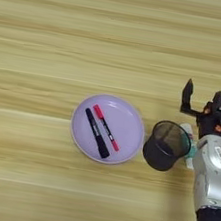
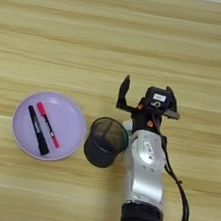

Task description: Move the objects on the table

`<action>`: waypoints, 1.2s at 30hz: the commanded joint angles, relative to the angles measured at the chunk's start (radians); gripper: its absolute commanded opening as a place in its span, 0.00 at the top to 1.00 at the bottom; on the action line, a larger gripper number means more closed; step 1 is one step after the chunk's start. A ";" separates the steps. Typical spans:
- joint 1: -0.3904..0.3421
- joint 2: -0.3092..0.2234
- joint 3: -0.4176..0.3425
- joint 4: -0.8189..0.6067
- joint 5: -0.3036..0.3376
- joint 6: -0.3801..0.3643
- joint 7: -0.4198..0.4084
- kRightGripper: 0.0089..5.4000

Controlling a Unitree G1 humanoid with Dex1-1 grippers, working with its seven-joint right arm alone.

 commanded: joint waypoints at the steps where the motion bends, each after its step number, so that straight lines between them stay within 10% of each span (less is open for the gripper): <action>1: -0.056 -0.021 0.001 -0.047 0.004 -0.018 0.004 0.00; 17: -0.054 -0.068 0.006 -0.112 0.023 0.034 0.069 0.00; 36: 0.309 -0.264 -0.094 -0.682 0.208 0.507 0.335 0.00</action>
